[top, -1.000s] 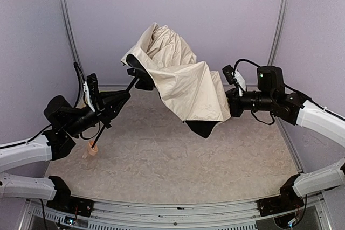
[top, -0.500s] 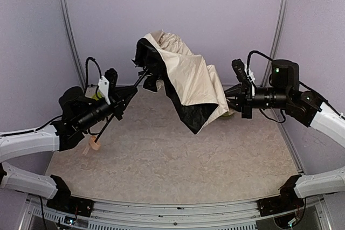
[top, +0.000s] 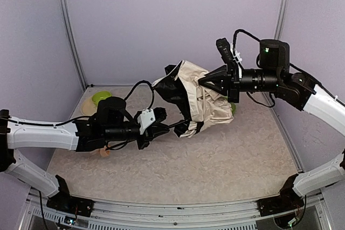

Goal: Put away the umbrella

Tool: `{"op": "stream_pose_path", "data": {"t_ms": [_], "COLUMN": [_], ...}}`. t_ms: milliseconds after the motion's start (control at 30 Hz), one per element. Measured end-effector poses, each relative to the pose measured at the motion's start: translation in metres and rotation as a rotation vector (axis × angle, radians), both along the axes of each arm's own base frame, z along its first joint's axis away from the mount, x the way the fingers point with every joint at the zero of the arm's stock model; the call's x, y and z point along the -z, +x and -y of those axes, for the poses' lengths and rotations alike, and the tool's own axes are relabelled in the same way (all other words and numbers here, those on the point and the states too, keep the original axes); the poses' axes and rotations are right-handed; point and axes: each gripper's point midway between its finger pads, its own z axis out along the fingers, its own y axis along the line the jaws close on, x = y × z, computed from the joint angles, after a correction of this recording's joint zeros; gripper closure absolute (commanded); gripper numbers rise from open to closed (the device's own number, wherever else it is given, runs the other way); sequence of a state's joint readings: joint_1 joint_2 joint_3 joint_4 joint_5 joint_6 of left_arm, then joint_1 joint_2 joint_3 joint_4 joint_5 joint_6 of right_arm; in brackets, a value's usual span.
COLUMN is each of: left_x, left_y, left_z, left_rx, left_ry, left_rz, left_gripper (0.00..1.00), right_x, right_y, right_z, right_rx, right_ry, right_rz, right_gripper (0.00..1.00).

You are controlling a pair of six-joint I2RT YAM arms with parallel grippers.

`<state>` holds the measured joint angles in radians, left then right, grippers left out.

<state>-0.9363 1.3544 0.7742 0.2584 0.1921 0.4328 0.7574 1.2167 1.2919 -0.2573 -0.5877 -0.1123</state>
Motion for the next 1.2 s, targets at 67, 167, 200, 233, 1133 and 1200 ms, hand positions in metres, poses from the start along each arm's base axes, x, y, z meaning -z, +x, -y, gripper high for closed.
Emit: {"op": "stream_pose_path", "data": {"t_ms": [67, 167, 200, 233, 1133, 1200], "left_x": [-0.001, -0.001, 0.000, 0.002, 0.003, 0.017], "left_y": [-0.014, -0.034, -0.040, -0.045, -0.061, -0.056], "left_z": [0.008, 0.017, 0.019, 0.021, 0.008, 0.009], "left_rx": [0.058, 0.130, 0.150, 0.169, 0.122, 0.118], "left_ry": [0.020, 0.051, 0.057, 0.062, 0.124, 0.159], "left_rz": [-0.004, -0.013, -0.016, -0.023, 0.148, 0.136], "left_gripper": [1.00, 1.00, 1.00, 1.00, 1.00, 1.00], "right_x": [-0.003, -0.002, -0.001, 0.001, 0.110, 0.125], "right_y": [0.013, 0.032, 0.038, 0.045, 0.099, 0.097], "right_z": [-0.005, -0.009, -0.009, -0.007, 0.010, 0.013], "right_rx": [0.036, 0.091, 0.109, 0.125, 0.306, 0.313], "right_ry": [-0.009, -0.028, -0.033, -0.039, -0.269, -0.282], "right_rz": [0.003, -0.002, -0.004, -0.009, -0.235, -0.255], "right_gripper": [1.00, 1.00, 1.00, 1.00, 1.00, 1.00]}}
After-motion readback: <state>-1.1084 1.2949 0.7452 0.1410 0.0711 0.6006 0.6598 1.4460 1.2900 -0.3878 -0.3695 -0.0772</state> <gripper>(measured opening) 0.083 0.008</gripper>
